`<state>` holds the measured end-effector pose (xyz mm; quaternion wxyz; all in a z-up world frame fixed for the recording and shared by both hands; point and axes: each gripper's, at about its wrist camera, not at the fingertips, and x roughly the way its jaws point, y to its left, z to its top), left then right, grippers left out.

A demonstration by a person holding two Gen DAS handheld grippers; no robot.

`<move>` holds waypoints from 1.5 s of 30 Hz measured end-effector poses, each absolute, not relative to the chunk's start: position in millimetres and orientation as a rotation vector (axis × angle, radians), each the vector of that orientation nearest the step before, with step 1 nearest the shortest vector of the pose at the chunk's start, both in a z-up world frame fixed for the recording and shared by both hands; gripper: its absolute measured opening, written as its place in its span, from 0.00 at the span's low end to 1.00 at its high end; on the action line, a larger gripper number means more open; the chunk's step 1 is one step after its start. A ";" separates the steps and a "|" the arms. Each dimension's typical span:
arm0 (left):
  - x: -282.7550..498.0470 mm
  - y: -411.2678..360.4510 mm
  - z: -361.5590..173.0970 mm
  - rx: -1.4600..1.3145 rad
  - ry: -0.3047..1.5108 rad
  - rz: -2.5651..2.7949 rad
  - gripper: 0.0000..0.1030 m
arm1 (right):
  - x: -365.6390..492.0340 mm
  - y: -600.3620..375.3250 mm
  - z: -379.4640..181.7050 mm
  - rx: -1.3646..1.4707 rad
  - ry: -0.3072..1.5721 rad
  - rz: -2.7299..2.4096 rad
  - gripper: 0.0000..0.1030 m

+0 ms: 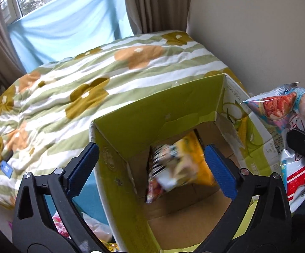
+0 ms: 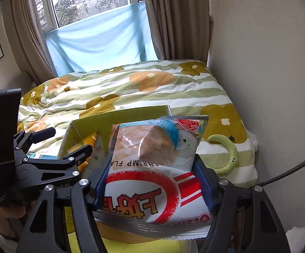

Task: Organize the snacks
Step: 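Carry the yellow chip bag into the cardboard box and open the left gripper, then lower the white-red shrimp bag into the box and open the right gripper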

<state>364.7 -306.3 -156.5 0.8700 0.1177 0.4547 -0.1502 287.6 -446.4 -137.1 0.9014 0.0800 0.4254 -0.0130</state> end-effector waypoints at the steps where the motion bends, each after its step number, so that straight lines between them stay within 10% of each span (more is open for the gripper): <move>1: 366.7 -303.4 -158.7 0.232 0.963 -0.316 0.96 | 289.5 -448.3 -138.7 0.174 0.882 -0.029 0.64; 21: 335.4 -240.0 -140.1 0.155 0.963 -0.211 0.96 | 361.4 -437.1 -143.8 0.162 0.902 0.103 0.65; 26: 322.3 -228.4 -139.8 0.108 0.968 -0.204 0.96 | 370.9 -434.0 -165.6 0.178 0.956 0.139 1.00; 45: 258.7 -210.4 -88.1 0.067 0.897 -0.135 0.96 | 300.1 -437.5 -121.9 0.057 0.911 0.121 1.00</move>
